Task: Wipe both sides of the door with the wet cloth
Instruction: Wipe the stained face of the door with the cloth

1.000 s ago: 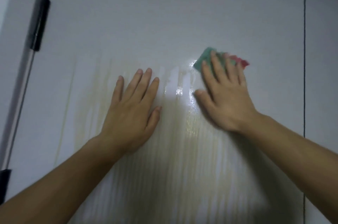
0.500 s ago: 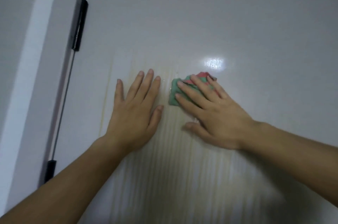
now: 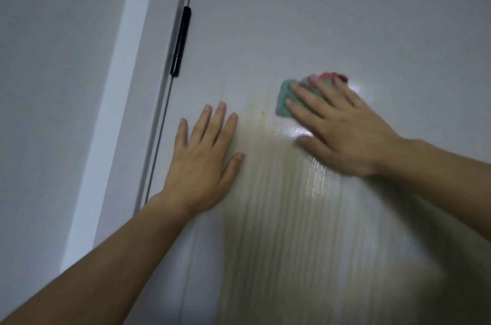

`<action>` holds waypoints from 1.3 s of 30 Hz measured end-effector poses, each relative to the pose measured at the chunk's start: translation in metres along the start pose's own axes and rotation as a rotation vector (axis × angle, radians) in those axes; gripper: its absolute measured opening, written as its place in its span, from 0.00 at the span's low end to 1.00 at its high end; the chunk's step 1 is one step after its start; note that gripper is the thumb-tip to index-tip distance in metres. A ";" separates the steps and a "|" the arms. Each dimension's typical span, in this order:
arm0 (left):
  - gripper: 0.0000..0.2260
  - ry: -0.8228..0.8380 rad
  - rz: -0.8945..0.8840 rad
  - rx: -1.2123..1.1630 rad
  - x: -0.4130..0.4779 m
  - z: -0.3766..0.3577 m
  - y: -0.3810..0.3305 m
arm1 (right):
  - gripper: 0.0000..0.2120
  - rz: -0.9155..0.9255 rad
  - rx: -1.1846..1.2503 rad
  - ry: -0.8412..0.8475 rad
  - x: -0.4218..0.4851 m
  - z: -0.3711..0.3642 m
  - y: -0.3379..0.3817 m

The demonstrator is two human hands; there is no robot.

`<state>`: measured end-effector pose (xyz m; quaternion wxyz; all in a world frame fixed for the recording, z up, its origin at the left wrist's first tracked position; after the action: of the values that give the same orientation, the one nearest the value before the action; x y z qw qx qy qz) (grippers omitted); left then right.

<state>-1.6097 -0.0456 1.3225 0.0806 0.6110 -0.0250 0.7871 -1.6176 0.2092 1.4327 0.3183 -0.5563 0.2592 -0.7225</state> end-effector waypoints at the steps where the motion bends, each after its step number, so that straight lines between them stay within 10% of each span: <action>1: 0.31 -0.009 -0.003 -0.013 -0.002 0.001 0.005 | 0.34 -0.105 0.031 -0.009 0.013 0.004 -0.007; 4: 0.31 -0.047 0.040 -0.048 -0.010 0.003 0.021 | 0.36 -0.198 0.072 -0.057 0.027 0.005 0.016; 9: 0.31 -0.054 0.042 -0.030 -0.027 0.003 0.052 | 0.32 0.217 0.032 0.023 0.001 -0.013 0.070; 15: 0.32 -0.041 0.018 -0.038 -0.043 -0.005 0.062 | 0.34 -0.152 0.085 -0.049 0.093 0.010 0.050; 21: 0.32 -0.057 0.009 -0.071 -0.063 -0.013 0.062 | 0.32 0.273 -0.002 0.024 0.067 -0.009 0.102; 26: 0.31 -0.099 0.019 -0.102 -0.074 -0.016 0.060 | 0.34 -0.043 0.084 -0.037 0.136 0.010 0.093; 32: 0.31 -0.054 0.027 -0.107 -0.101 -0.019 0.060 | 0.31 0.334 0.012 0.032 0.087 -0.004 0.133; 39: 0.30 -0.049 0.048 -0.164 -0.103 -0.017 0.061 | 0.34 0.209 0.043 0.012 0.128 0.002 0.148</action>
<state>-1.6106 -0.1131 1.2218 0.1110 0.6207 -0.1061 0.7689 -1.6131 0.0152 1.4069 0.4023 -0.5148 0.3021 -0.6941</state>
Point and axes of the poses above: each hand's wrist, its own x-axis towards the middle knuckle, its own z-axis out of the back of the hand, y = z × x, the point moved 2 cm from there along x, towards the middle knuckle, and after that the axes turned 1 degree about -y, right-handed, at the moved point
